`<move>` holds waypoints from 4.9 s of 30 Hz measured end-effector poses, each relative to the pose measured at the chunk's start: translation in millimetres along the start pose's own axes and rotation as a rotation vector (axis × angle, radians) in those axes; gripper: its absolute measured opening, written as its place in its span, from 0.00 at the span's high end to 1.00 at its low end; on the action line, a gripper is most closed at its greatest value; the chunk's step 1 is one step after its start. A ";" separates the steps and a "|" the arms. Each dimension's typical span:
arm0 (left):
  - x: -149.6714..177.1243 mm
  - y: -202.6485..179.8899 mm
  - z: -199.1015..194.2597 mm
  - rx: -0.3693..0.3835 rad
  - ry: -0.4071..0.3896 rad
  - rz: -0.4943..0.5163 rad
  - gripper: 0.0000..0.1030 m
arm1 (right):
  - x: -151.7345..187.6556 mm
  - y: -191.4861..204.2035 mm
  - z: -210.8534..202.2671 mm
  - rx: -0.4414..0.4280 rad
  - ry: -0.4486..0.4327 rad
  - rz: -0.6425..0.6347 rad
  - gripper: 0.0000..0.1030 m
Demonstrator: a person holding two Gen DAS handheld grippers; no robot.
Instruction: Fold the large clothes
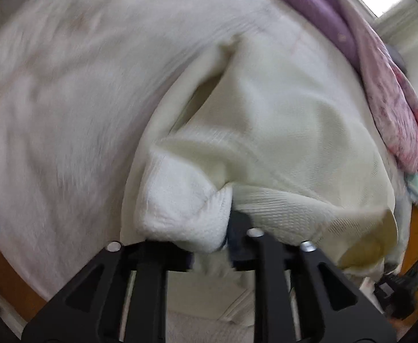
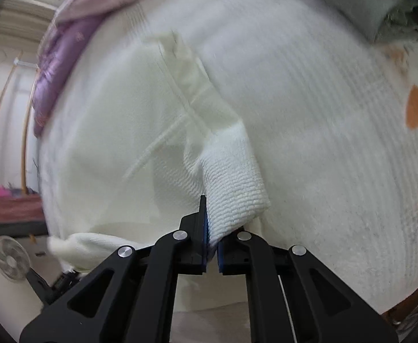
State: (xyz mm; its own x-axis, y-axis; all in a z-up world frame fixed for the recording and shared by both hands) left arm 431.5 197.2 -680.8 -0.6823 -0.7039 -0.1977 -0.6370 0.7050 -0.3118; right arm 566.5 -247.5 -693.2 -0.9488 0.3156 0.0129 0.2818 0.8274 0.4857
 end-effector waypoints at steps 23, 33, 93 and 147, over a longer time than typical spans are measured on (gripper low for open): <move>0.9 -69.9 -100.2 0.090 -0.246 0.029 0.15 | 57.2 88.6 -34.5 -0.099 -0.054 0.019 0.78; -0.9 -98.8 -29.7 -0.059 0.005 0.225 0.14 | 114.4 61.5 57.4 0.012 0.227 -0.055 0.97; -22.5 -4.8 -72.8 0.242 0.101 0.047 0.92 | 199.6 233.5 70.1 -0.368 0.156 -0.753 0.42; 70.0 -161.8 63.7 0.049 0.220 0.270 0.16 | 37.0 -50.3 1.3 -0.214 -0.164 0.225 0.32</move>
State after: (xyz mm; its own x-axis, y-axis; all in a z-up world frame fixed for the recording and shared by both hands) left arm 509.7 28.3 -703.4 -0.8882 -0.4533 -0.0755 -0.4087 0.8543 -0.3212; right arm 517.5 -276.8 -718.3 -0.8261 0.5635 0.0083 0.4284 0.6184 0.6588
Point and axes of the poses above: each gripper's, at about its wrist camera, not at the fingertips, and z roughly the way its jaws point, y to its left, x to its underside, the point moved 3 cm from there along z, roughly the way its jaws point, and after that the axes turned 2 degrees about z, right-handed, at the moved point
